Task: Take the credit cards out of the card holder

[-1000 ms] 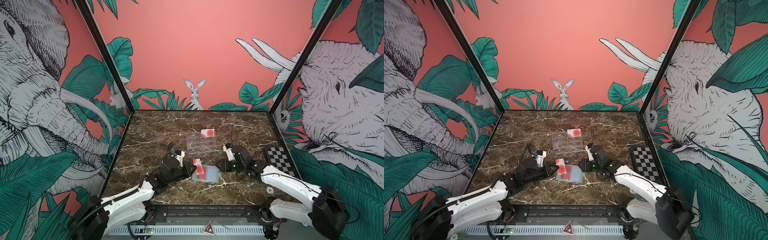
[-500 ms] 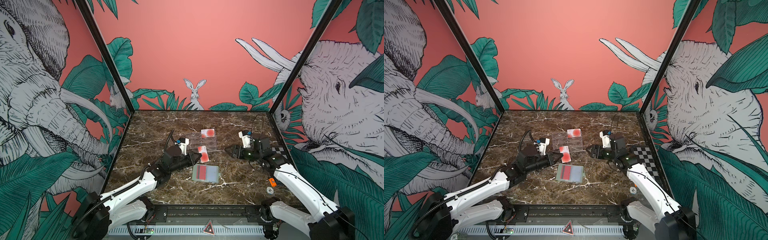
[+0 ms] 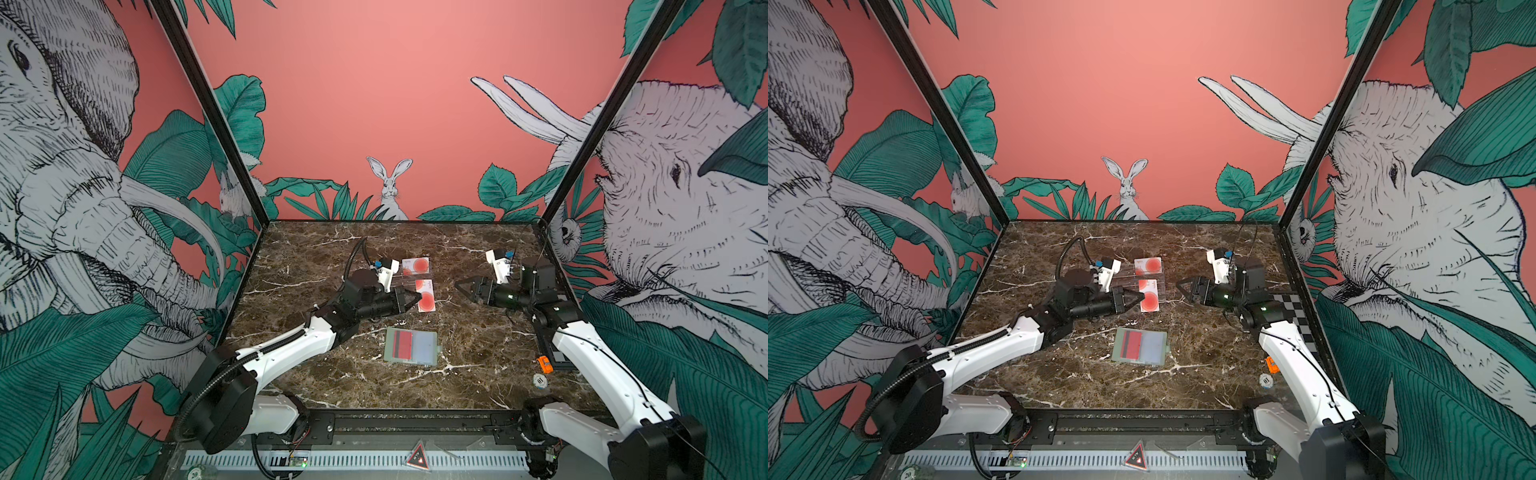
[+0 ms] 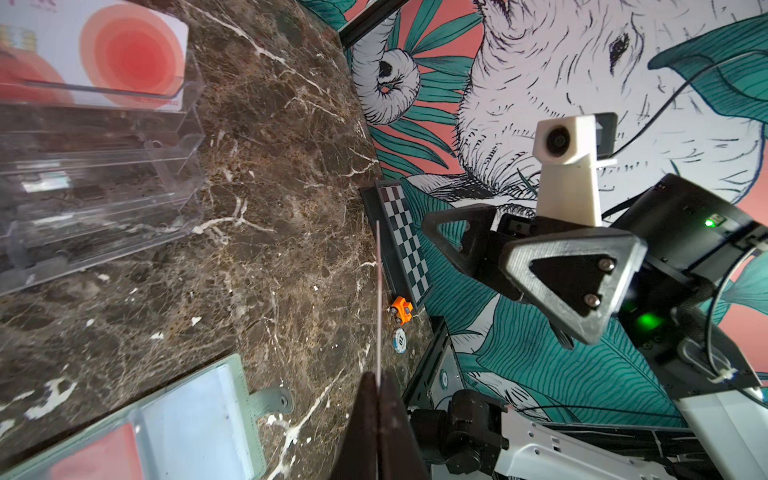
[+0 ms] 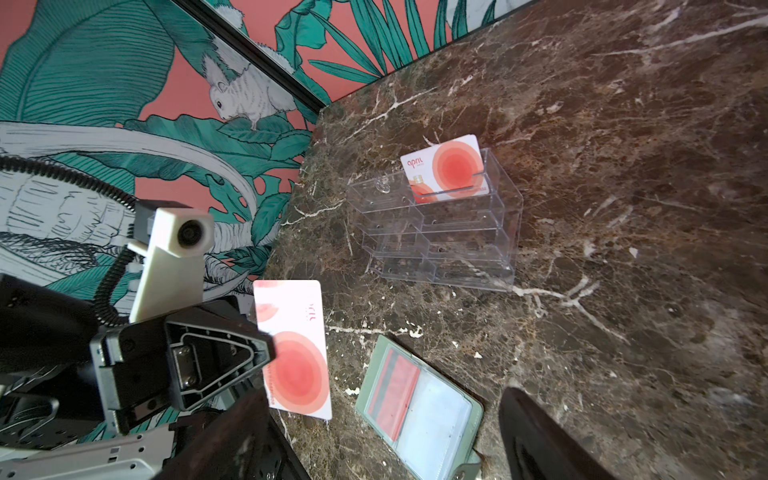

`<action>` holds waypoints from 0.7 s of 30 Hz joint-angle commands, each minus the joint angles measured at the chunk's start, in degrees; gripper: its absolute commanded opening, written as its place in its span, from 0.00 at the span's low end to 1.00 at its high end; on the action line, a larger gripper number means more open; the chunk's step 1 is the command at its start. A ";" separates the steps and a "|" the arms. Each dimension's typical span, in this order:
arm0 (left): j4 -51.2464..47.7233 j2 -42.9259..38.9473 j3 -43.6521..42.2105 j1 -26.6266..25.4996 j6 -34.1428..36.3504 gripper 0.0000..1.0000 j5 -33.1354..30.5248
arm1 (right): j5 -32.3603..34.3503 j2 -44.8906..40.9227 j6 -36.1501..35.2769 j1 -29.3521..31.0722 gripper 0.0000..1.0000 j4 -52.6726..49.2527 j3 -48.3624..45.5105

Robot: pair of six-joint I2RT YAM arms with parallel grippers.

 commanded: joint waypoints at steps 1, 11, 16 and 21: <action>5.95 1.88 2.27 0.38 -1.47 0.00 3.74 | -2.90 0.50 2.02 -0.38 0.84 6.26 -0.09; 18.78 6.64 0.28 0.37 -10.87 0.00 6.20 | -9.74 5.55 9.32 -0.36 0.74 17.77 -2.72; 21.77 6.92 -0.04 0.25 -13.22 0.00 6.20 | -11.28 6.93 12.23 -0.21 0.66 22.01 -4.05; 23.91 7.48 -0.69 0.32 -15.46 0.00 6.20 | -11.95 5.80 12.27 -0.18 0.63 22.35 -4.36</action>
